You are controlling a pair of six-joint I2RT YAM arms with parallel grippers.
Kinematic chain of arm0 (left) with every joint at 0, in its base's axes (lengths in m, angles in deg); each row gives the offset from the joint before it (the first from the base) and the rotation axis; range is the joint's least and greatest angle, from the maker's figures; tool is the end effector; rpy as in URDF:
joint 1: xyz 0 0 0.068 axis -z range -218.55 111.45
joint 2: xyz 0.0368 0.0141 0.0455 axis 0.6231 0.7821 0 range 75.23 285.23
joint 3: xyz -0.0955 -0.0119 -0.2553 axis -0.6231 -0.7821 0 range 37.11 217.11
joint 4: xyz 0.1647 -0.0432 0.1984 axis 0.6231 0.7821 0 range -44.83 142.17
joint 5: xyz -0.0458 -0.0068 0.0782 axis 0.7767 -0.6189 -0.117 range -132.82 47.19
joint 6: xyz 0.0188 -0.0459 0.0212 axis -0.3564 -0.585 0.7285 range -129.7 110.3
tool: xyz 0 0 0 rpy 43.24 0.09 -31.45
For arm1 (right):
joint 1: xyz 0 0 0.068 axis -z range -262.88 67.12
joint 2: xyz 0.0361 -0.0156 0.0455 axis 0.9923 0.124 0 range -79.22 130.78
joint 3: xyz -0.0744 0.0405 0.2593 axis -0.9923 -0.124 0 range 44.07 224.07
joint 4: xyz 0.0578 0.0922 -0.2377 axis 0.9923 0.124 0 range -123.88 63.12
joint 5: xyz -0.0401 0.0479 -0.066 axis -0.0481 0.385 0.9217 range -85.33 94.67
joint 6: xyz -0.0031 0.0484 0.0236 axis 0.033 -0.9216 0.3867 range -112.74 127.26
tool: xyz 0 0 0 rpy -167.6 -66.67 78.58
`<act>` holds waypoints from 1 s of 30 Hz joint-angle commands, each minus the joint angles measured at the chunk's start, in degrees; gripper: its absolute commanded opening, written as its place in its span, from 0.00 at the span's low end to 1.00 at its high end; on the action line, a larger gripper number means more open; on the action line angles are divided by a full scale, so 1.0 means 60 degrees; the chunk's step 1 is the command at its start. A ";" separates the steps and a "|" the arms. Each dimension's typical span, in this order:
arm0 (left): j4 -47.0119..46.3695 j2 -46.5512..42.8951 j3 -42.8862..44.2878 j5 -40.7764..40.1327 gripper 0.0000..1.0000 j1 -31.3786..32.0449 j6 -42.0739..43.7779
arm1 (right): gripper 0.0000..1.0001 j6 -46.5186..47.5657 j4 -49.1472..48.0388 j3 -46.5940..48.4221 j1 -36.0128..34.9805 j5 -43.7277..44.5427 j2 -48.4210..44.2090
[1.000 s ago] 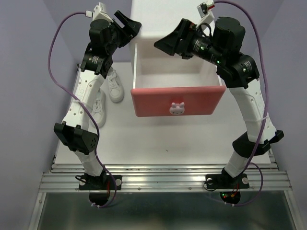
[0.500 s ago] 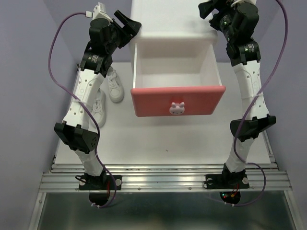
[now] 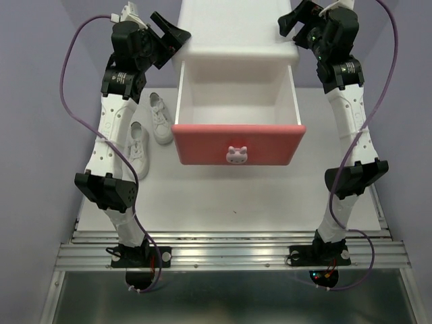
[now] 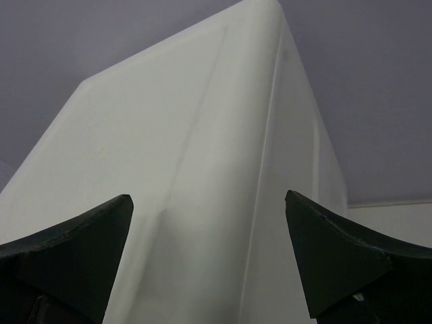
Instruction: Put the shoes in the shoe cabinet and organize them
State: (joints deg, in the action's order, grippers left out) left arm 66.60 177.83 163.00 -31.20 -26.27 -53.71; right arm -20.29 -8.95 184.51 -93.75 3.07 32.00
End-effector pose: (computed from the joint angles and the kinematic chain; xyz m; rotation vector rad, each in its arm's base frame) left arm 0.3773 -0.0893 0.5266 -0.2769 1.5911 -0.9266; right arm 0.4017 0.0782 0.5396 0.1978 1.5085 0.5598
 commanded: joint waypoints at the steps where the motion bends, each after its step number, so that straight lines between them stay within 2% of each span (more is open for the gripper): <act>1: 0.1498 -0.0079 -0.0093 -0.0326 0.94 -0.1414 0.0129 | 1.00 0.1075 0.1191 -0.0072 -0.0151 0.1216 -0.0196; 6: 0.1847 -0.0358 0.0113 -0.0618 0.96 -0.1796 0.0639 | 1.00 0.1633 0.1792 -0.0613 -0.0151 0.1352 -0.0431; 10: 0.2185 -0.0563 -0.0062 -0.0252 0.99 -0.1913 0.1181 | 1.00 0.1793 0.2567 -0.0585 -0.0151 0.1454 -0.0241; 16: 0.1951 -0.1309 -0.0984 -0.0076 0.99 -0.1972 0.1505 | 0.95 0.2028 0.3403 -0.0365 -0.0151 0.1543 -0.0109; 17: 0.2038 -0.1397 -0.1160 -0.0076 0.99 -0.2233 0.1519 | 0.94 0.2043 0.3447 -0.0408 -0.0151 0.1528 -0.0109; 26: 0.2756 -0.2613 -0.4850 -0.0866 0.99 -0.3758 0.1812 | 0.93 0.1838 0.3521 -0.0336 -0.0151 0.0957 0.0286; 30: 0.2289 -0.2585 -0.6663 -0.0604 0.99 -0.4184 0.2719 | 0.93 0.1663 0.3623 -0.0292 -0.0151 0.0883 0.0374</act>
State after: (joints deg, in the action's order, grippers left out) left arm 81.42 162.73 129.62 -34.91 -50.34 -42.78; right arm -13.67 -1.87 184.23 -95.00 8.73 30.53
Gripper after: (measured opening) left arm 0.986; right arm 0.932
